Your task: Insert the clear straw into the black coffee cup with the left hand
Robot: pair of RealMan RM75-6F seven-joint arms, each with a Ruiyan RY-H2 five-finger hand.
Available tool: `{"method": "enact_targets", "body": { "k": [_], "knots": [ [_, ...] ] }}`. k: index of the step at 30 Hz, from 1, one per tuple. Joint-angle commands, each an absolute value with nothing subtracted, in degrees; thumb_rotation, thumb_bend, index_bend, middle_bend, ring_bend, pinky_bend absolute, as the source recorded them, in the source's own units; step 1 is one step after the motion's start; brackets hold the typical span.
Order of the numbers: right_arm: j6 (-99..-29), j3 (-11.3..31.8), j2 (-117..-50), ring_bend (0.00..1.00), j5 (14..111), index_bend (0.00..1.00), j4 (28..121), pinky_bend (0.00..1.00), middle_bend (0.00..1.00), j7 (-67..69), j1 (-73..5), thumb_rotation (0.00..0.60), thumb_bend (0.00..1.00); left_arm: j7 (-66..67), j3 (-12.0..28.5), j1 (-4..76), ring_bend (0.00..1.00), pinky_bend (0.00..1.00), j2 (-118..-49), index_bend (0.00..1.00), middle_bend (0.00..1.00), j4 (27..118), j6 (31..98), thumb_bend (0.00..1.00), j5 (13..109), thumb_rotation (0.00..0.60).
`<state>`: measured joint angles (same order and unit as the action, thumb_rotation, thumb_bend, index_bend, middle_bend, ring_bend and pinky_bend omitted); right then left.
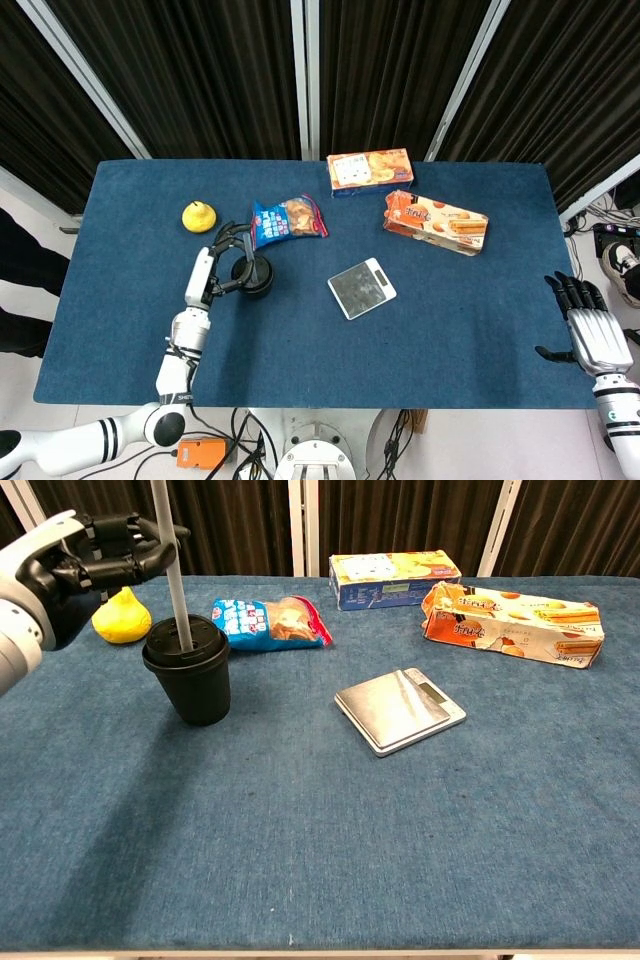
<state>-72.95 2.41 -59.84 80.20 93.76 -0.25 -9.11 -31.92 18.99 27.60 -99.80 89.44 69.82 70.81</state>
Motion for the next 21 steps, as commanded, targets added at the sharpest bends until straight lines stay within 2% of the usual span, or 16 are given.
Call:
{"method": "enact_targets", "body": {
  "k": [1,10,17,21],
  "knots": [
    [-73.0,2.4,-59.8,0.0,80.2,0.0,93.7,0.03,0.07,-0.2,-9.1,0.6,0.11,-32.2,18.4,27.5,0.0,0.0,-100.4,0.54,0.21,88.6,69.9,0.41,71.3,0.6],
    [-73.0,2.5,-59.8,0.0,80.2,0.0,93.7,0.03,0.07,-0.1,-9.1,0.6,0.11,-31.3,17.0,27.4,0.0,0.0,-100.9,0.33,0.19,86.8,70.5,0.4,73.4,0.6],
    [-73.2,2.6,-59.8,0.0,80.3,0.0,93.7,0.03,0.07,0.1,-9.1,0.6,0.11,-31.2,16.1,26.8,0.0,0.0,-99.8,0.29,0.18,87.2,70.9,0.4,74.7,0.6],
    [-73.5,2.7,-59.5,0.0,80.2,0.0,93.6,0.03,0.07,0.3,-9.0,0.6,0.11,-30.3,15.1,25.3,0.0,0.0,-96.2,0.26,0.16,89.3,72.2,0.4,76.2,0.6]
  ]
}}
